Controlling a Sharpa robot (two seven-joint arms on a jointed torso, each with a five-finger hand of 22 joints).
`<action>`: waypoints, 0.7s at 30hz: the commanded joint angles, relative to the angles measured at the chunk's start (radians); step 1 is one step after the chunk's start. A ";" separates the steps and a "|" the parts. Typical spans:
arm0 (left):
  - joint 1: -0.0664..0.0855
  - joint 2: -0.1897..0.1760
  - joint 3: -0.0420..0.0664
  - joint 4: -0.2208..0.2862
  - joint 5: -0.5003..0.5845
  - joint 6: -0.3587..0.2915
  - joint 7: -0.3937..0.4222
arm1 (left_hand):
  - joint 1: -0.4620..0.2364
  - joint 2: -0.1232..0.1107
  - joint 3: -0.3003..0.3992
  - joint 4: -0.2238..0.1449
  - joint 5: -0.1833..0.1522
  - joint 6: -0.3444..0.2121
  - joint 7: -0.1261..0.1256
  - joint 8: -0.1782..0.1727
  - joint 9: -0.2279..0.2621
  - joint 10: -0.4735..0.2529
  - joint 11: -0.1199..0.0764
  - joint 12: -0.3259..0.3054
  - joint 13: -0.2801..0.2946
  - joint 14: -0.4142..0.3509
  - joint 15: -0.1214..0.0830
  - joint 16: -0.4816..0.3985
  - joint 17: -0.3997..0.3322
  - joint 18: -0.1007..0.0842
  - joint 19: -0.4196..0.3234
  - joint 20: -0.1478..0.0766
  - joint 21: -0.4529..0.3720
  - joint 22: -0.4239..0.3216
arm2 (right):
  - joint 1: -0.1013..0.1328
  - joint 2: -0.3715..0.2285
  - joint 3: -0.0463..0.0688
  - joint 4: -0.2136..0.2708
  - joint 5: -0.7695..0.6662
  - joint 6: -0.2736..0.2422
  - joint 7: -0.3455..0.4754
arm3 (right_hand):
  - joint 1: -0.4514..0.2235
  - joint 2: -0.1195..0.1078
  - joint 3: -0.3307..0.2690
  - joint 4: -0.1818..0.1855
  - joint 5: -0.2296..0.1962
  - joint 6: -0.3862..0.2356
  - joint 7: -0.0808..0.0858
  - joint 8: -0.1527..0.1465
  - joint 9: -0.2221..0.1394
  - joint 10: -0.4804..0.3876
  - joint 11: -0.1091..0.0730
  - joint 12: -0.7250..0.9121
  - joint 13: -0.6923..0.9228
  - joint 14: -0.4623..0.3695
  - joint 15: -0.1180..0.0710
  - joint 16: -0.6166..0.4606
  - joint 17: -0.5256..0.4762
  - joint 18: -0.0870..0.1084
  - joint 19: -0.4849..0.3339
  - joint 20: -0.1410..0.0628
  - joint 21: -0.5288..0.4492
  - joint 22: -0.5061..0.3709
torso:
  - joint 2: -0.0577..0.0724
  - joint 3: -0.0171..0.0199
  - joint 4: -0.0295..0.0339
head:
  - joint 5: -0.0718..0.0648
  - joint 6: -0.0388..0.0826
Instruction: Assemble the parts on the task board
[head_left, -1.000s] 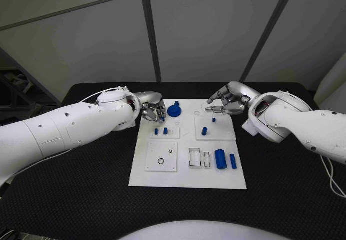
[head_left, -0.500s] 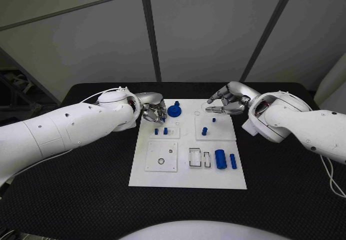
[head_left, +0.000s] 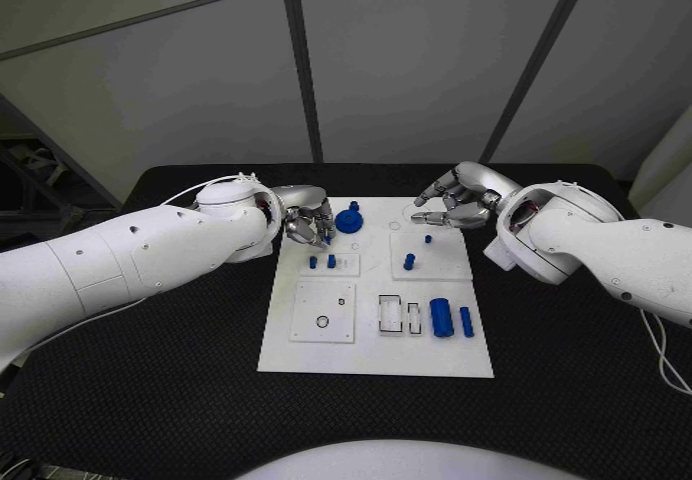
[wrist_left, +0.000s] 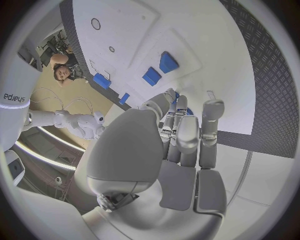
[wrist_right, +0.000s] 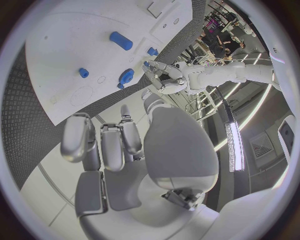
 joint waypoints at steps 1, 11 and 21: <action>0.001 0.000 0.001 -0.004 0.008 0.020 -0.011 | -0.011 0.002 0.008 0.001 -0.006 0.005 0.002 0.003 0.001 0.002 0.002 -0.004 -0.001 0.002 -0.001 -0.003 -0.005 0.010 -0.004 0.000 0.000 0.001 | 0.002 0.000 0.001 0.001 -0.003 0.004 0.009 | 0.002 0.007 0.001 0.003 0.007 0.005 0.000 -0.002 0.001 0.001 -0.006 0.006 0.033 0.049 -0.005 -0.002 0.017 0.006 0.002 -0.001 -0.002 0.001 | 0.000 0.0001 -0.0009 | 0.000 0.000; 0.001 0.004 0.000 -0.013 0.008 0.033 -0.019 | -0.012 0.001 0.008 0.000 -0.006 0.004 0.003 0.003 0.001 0.002 0.002 -0.004 -0.001 0.001 -0.001 -0.004 -0.007 0.011 -0.005 0.000 -0.002 -0.001 | 0.002 0.000 0.001 0.001 -0.003 0.004 0.008 | 0.002 0.007 0.001 0.003 0.007 0.005 0.000 -0.002 0.001 0.001 -0.006 0.006 0.033 0.049 -0.005 -0.002 0.017 0.006 0.002 -0.001 -0.002 0.001 | 0.000 0.0000 0.0000 | -0.001 -0.002; 0.000 0.010 0.000 -0.012 0.008 0.036 -0.010 | -0.021 -0.005 0.011 -0.002 -0.011 -0.007 0.006 -0.005 -0.006 -0.005 0.005 -0.010 -0.002 -0.001 0.001 -0.005 -0.011 0.011 -0.009 0.002 -0.003 0.001 | 0.002 0.000 0.001 0.000 -0.003 0.003 0.009 | 0.002 0.007 0.001 0.003 0.007 0.005 0.000 -0.002 0.001 0.001 -0.006 0.006 0.033 0.049 -0.005 -0.002 0.017 0.006 0.002 -0.001 -0.002 0.001 | 0.000 -0.0003 -0.0003 | -0.002 -0.003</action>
